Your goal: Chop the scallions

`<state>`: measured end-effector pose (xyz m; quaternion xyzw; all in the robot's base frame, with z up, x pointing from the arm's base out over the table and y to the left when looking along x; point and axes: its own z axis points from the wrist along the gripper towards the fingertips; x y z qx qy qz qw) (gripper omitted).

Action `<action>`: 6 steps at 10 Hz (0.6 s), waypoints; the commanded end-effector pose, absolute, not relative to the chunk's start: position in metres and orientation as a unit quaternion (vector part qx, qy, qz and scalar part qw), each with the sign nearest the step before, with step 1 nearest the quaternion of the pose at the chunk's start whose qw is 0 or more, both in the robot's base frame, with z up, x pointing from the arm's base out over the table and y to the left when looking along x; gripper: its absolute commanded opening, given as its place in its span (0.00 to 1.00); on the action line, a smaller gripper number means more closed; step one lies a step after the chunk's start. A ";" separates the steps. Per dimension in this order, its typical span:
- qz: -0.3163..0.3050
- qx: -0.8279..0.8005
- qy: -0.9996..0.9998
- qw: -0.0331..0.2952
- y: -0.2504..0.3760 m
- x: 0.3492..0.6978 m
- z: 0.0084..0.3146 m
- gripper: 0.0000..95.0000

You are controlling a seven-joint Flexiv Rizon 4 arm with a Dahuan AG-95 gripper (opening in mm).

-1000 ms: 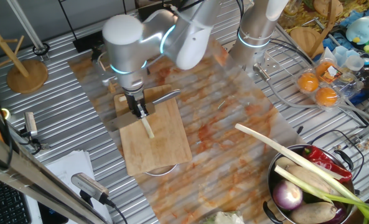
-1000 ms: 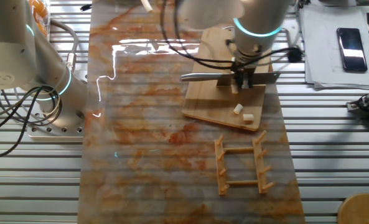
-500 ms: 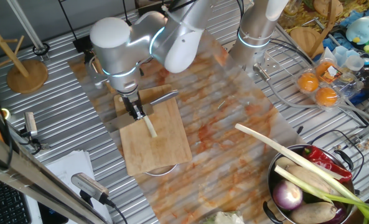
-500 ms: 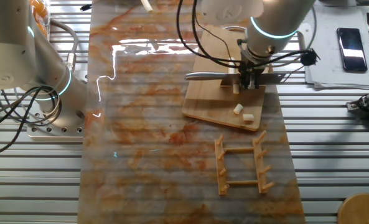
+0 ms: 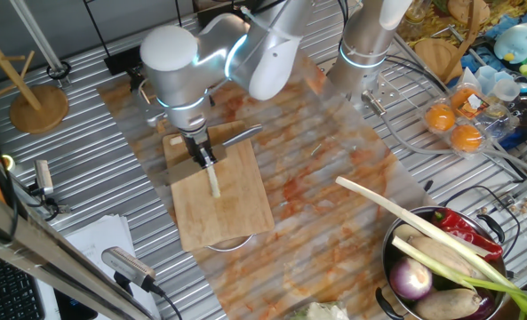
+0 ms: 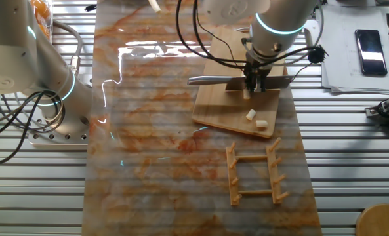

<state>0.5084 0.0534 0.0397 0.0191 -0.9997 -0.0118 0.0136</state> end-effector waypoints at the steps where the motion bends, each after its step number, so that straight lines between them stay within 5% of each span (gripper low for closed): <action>1: -0.021 0.016 -1.000 0.016 0.052 0.497 0.028 0.00; 6: -0.016 0.020 -1.000 0.008 0.052 0.491 0.039 0.00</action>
